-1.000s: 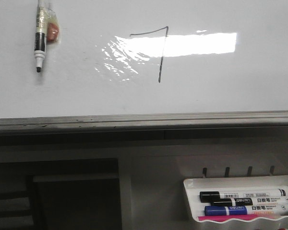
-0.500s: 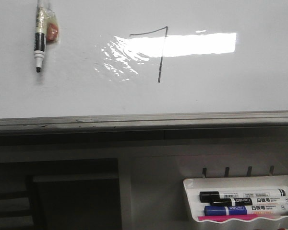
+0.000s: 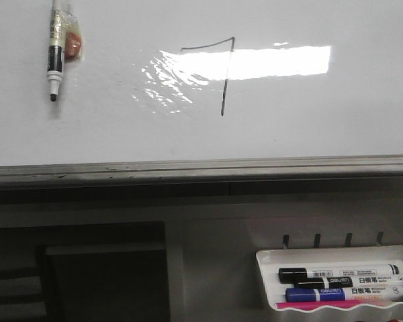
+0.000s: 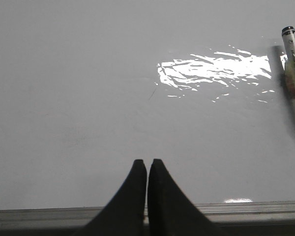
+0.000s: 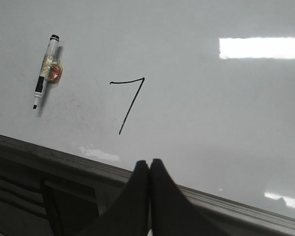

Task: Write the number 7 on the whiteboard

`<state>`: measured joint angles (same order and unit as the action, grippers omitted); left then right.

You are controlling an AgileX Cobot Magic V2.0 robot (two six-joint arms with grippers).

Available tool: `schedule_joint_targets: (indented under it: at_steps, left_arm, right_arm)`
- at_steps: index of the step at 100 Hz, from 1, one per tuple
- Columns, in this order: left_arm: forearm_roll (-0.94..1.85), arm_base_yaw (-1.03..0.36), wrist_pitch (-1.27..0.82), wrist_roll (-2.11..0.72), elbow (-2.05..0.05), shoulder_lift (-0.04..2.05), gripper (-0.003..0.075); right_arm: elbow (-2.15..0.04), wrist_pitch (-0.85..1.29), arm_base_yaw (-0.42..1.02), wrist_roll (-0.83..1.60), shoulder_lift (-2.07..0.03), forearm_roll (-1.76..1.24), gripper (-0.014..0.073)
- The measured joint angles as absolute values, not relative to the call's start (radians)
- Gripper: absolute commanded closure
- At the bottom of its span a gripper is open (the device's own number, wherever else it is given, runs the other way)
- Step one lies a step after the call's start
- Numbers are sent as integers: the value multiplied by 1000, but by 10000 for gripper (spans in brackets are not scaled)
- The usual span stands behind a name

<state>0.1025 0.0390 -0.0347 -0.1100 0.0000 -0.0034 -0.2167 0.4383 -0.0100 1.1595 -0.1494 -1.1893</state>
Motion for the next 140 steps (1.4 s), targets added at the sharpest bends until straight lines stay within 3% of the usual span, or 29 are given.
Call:
schedule_joint_targets:
  at_steps: [26, 51, 63, 88, 140]
  left_arm:
    - [103, 39, -35, -110, 0, -3, 741]
    - [103, 39, -35, -110, 0, -3, 741]
    - [103, 39, -35, -110, 0, -3, 741]
    - [103, 39, -36, -110, 0, -3, 741]
    - [103, 39, -36, -110, 0, -3, 741]
  right_arm:
    - [-217, 353, -10, 1087, -149, -1046, 657]
    - [-128, 105, -10, 373, -149, -241, 657]
    - [-42, 0, -10, 207, -130, -36, 657]
    - [9, 54, -10, 157, 4, 60, 657]
    - [9, 58, -10, 151, 10, 86, 657]
